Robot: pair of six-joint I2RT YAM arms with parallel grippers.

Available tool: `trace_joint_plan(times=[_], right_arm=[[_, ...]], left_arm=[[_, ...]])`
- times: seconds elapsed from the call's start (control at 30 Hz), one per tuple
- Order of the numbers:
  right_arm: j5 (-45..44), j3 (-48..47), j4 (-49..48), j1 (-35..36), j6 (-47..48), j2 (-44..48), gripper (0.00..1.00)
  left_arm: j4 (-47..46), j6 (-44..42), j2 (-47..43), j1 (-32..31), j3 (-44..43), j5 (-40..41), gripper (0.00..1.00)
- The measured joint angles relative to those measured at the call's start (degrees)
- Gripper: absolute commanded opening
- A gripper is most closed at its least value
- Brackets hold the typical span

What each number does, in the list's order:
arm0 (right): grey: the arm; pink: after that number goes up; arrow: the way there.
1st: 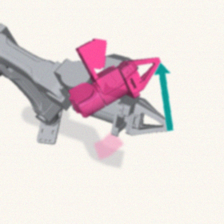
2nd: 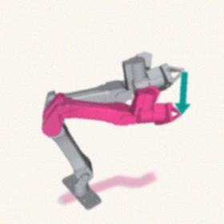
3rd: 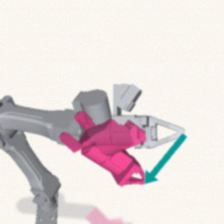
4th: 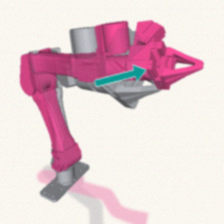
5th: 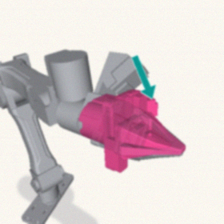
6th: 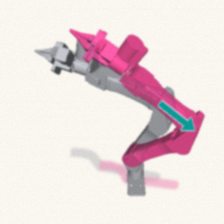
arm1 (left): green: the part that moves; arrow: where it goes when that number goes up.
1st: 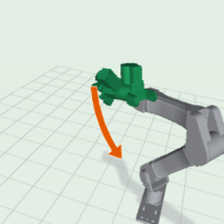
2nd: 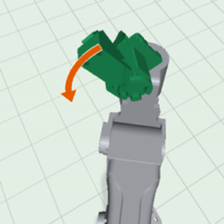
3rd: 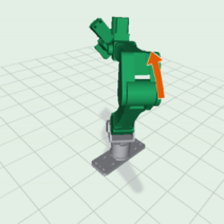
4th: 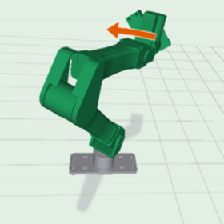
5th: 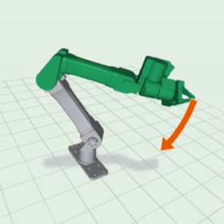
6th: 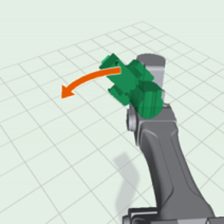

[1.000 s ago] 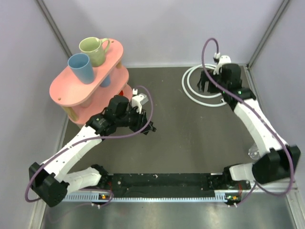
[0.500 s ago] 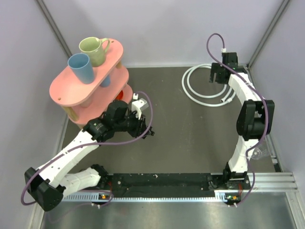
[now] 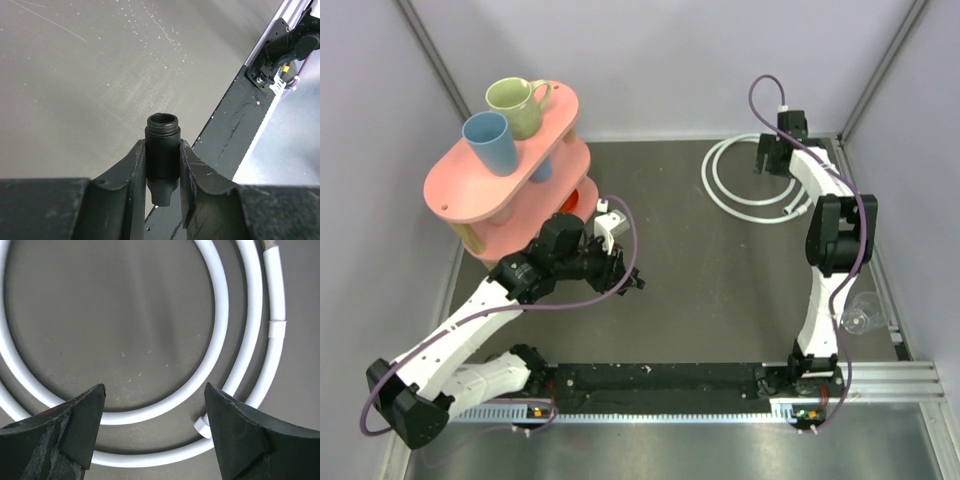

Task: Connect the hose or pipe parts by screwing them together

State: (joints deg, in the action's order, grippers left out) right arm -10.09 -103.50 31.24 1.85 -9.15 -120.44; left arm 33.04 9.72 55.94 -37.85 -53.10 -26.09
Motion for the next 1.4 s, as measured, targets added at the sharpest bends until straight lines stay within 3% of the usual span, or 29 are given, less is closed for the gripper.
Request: trace_joint_plan(times=[0.5, 0.8, 1.1, 1.23, 1.4], right_arm=[[-5.6, 0.1, 1.8, -0.2, -6.9, -3.9, 0.71], [-6.5, 7.9, 3.2, -1.4, -9.1, -0.8, 0.68], [-4.1, 11.7, 3.0, -3.1, -10.1, 0.8, 0.59], [-1.7, 13.7, 2.9, -3.1, -10.2, 2.3, 0.5], [1.7, 16.7, 2.9, -3.1, -10.5, 4.9, 0.48]], left_arm=[[0.0, 0.0, -1.1, 0.0, 0.3, 0.0, 0.0], [0.0, 0.0, -1.1, 0.0, 0.3, 0.0, 0.0], [0.0, 0.2, -1.1, 0.0, 0.3, 0.0, 0.0], [0.0, 0.2, -1.1, 0.0, 0.3, -0.1, 0.0], [-0.1, 0.2, -1.1, 0.0, 0.3, 0.0, 0.0]])
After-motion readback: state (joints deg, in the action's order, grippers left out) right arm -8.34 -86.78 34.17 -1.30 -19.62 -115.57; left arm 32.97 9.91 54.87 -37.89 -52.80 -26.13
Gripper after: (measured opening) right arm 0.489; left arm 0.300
